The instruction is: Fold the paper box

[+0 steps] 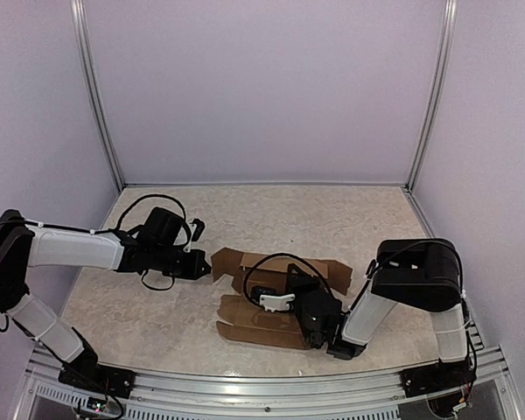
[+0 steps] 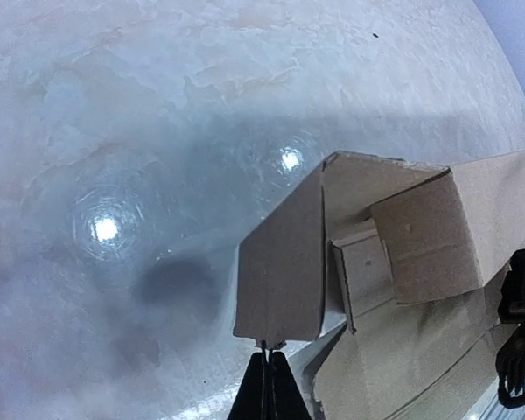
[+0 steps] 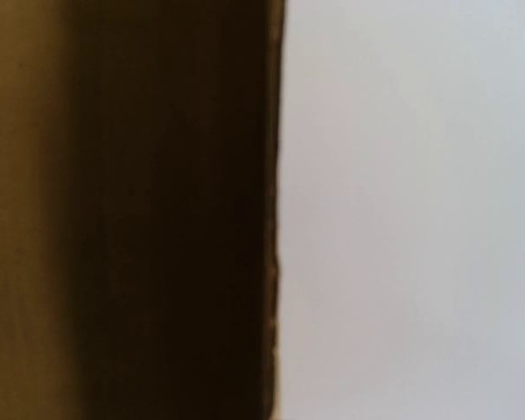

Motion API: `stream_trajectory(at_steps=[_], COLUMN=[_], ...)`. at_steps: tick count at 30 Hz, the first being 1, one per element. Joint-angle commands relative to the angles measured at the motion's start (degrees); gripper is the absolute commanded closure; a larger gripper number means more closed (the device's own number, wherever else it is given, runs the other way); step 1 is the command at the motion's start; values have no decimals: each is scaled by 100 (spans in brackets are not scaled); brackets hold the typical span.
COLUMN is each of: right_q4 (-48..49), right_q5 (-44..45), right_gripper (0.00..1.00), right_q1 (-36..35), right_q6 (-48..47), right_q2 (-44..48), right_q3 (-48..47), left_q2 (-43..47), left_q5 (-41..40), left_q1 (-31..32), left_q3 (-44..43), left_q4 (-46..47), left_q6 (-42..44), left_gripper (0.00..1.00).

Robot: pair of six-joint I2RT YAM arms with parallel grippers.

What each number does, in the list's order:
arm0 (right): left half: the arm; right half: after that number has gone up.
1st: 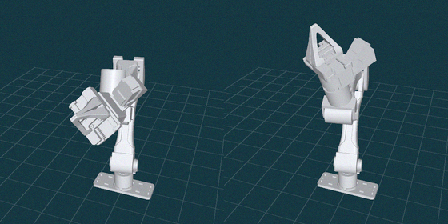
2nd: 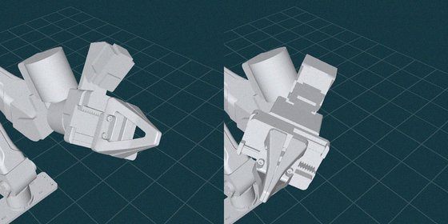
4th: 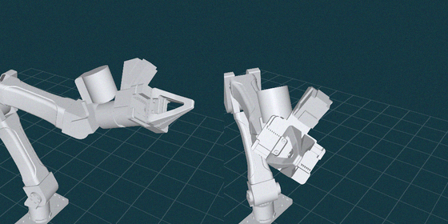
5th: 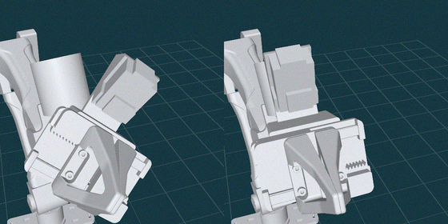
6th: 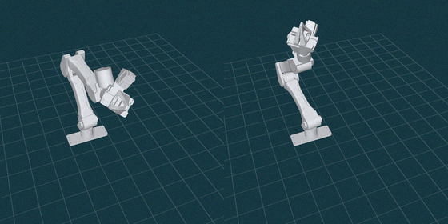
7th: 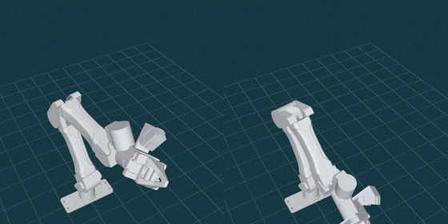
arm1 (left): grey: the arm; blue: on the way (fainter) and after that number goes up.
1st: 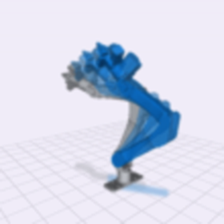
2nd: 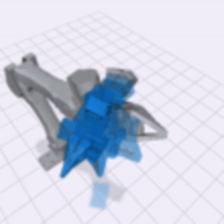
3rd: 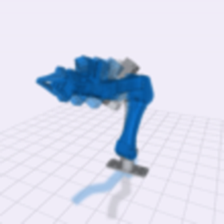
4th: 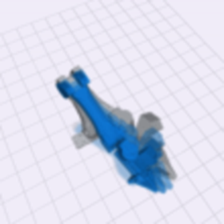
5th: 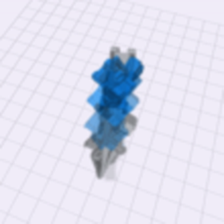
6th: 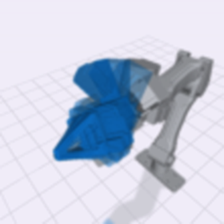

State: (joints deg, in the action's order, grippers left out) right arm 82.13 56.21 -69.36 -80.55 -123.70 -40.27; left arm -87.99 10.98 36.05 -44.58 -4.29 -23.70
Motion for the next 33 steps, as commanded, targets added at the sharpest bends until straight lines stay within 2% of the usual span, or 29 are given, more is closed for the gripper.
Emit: stream_trajectory(at_steps=[1, 3, 8, 13, 16, 23, 26, 33], right_q4=[-47, -405, -1401, -2892, -3769, -4195, -4284, -4355], right_q5=[-159, -302, -659, -1214, -1845, -2199, -2299, -2366], right_gripper=[100, 100, 100, 100, 100, 100, 100, 100], right_q1=[-9, -11, 37, 178, 324, 459, 483, 484], right_q6=[394, 663, 1492, 2472, 2957, 3103, 3169, 3276], right_q2=[224, 425, 970, 1633, 2110, 2295, 2344, 2415], right_q3=[275, 331, 442, 352, 305, 225, 222, 205], left_q2=[395, 543, 935, 1160, 1144, 1237, 1211, 879], left_q5=[-747, -936, -1060, -390, 57, 929, 1193, 1649], left_q1=[-5, -37, -214, -499, -497, -620, -769, -813], left_q3=[242, 370, 712, 1078, 1168, 1550, 1627, 1502], left_q4=[-262, -199, -6, 517, 789, 1590, 1845, 2172], left_q6=[147, 131, 118, 76, 117, 110, 76, 14], left_gripper=[97, 93, 92, 91, 84, 62, 59, 60])
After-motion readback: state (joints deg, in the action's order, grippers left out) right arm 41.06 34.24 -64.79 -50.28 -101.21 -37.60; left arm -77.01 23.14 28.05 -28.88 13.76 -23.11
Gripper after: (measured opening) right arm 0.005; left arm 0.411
